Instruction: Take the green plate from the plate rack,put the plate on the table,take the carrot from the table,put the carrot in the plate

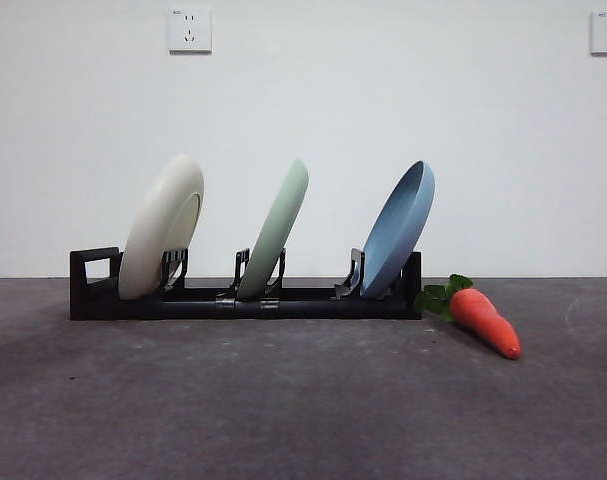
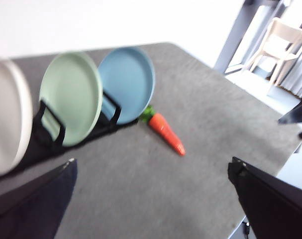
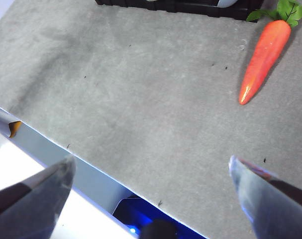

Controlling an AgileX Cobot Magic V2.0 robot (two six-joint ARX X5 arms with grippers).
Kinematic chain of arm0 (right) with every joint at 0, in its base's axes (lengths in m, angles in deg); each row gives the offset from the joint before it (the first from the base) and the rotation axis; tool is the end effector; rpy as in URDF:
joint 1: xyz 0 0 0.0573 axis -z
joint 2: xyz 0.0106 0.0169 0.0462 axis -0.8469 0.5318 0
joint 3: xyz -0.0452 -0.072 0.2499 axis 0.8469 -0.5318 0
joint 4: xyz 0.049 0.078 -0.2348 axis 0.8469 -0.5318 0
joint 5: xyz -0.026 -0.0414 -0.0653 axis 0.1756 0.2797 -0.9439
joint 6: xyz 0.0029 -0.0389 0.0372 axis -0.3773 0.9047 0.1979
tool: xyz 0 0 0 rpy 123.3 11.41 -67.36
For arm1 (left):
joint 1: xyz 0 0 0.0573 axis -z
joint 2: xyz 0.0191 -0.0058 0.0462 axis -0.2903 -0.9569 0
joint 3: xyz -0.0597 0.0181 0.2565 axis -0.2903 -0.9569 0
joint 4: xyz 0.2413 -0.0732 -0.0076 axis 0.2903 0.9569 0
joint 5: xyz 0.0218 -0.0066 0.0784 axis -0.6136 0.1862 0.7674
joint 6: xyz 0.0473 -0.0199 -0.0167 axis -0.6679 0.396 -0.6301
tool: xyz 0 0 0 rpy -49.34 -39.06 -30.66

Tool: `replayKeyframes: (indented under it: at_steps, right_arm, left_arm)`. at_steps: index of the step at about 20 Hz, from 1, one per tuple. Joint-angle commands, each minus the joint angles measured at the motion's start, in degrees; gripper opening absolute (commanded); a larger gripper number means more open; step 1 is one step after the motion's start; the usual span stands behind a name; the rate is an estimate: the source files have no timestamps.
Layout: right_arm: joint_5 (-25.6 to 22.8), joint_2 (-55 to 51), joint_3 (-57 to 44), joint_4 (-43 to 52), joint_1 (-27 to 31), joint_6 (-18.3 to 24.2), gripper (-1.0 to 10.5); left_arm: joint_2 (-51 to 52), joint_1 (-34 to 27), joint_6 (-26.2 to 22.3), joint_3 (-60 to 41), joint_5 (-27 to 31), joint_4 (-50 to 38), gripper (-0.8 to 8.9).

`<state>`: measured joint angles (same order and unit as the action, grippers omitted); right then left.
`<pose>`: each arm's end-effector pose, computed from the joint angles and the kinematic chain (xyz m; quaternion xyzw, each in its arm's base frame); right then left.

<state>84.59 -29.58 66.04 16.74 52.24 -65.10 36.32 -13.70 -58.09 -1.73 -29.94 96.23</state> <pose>0.1067 0.0257 0.3245 0.0364 0.3802 0.3144 0.8691 0.1118 -0.0250 0.3769 -0.0609 0.1789 -0.3661 0.9112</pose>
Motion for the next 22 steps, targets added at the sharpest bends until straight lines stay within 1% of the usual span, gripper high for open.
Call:
replayKeyframes:
  at_steps: [1, 4, 7, 10, 16, 19, 22]
  right_arm:
    - [0.11, 0.02, 0.33, 0.33, -0.09, -0.33, 6.0]
    - [0.07, 0.02, 0.33, 0.33, -0.07, -0.33, 6.0]
    - [0.0, 0.02, 0.33, 0.33, -0.09, -0.33, 6.0]
    - [0.0, 0.02, 0.33, 0.33, -0.09, -0.33, 6.0]
    - [-0.04, 0.15, 0.33, 0.33, -0.07, -0.33, 6.0]
    - [-0.02, 0.63, 0.33, 0.33, -0.07, -0.33, 6.0]
    - [-0.02, 1.14, 0.33, 0.31, -0.07, -0.35, 6.0]
  left_arm:
    - [-5.03, 3.23, 1.51, 3.41, 1.68, -2.71, 5.66]
    - [-12.63, 9.27, 1.51, 7.43, 6.25, -6.88, 5.66]
    - [-20.9, 15.76, 1.46, 10.91, 13.59, -11.54, 5.66]
    - [-29.83, 20.13, 1.49, 13.97, 18.95, -17.05, 5.66]
    - [-49.03, 24.3, 1.25, 20.09, 27.08, -26.32, 5.65]
    - [-57.53, 24.92, 1.25, 22.62, 30.99, -32.39, 5.65]
    - [-63.34, 25.0, 1.27, 23.54, 34.62, -36.74, 5.65]
